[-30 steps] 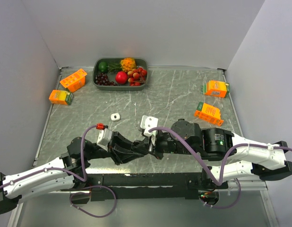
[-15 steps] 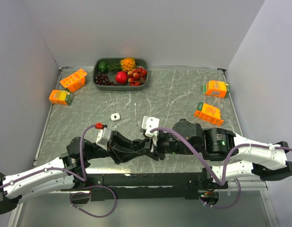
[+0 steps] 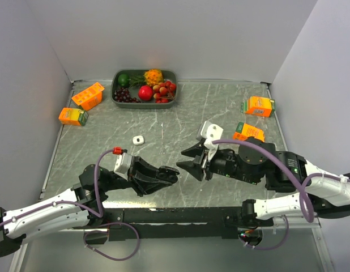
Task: Insert the wireless bluetooth earbuds into the charging case
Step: Adjust the earbud with the charging case, then close the charging case.
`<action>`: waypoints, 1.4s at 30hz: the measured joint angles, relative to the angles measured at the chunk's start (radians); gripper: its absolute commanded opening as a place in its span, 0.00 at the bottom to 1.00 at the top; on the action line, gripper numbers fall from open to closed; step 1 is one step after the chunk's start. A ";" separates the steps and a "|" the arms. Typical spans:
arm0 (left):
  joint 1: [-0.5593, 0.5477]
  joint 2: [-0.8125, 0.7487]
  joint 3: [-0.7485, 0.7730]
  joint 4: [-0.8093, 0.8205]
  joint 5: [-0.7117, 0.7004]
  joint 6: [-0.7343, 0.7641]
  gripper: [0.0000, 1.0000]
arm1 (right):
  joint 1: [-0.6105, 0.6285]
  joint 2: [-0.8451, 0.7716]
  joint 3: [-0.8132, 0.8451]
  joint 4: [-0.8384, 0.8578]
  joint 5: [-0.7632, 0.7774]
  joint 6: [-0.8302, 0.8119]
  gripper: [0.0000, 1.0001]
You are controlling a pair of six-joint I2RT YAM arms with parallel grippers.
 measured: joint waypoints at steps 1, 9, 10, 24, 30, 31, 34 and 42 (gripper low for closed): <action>0.000 0.003 0.000 0.002 0.000 0.000 0.01 | 0.000 0.006 0.000 -0.001 0.009 0.000 0.49; 0.000 0.016 0.000 0.004 0.004 0.000 0.01 | 0.000 0.085 -0.007 -0.017 0.028 0.003 0.49; 0.000 0.016 0.000 0.003 0.007 0.000 0.01 | 0.000 0.089 -0.008 -0.019 0.034 0.003 0.49; 0.000 0.015 0.000 0.007 0.045 0.004 0.01 | -0.142 0.074 -0.025 -0.049 0.005 0.091 0.43; 0.000 0.015 0.000 0.008 0.043 0.009 0.01 | -0.142 0.129 -0.025 -0.086 -0.090 0.097 0.41; 0.000 0.015 0.000 0.008 0.043 0.009 0.01 | -0.142 0.131 -0.025 -0.090 -0.104 0.097 0.41; 0.000 0.015 0.000 0.007 0.040 0.009 0.01 | -0.139 0.131 -0.025 -0.094 -0.134 0.097 0.40; -0.001 0.003 0.000 0.002 0.016 0.009 0.01 | -0.108 0.127 -0.025 -0.093 -0.159 0.097 0.39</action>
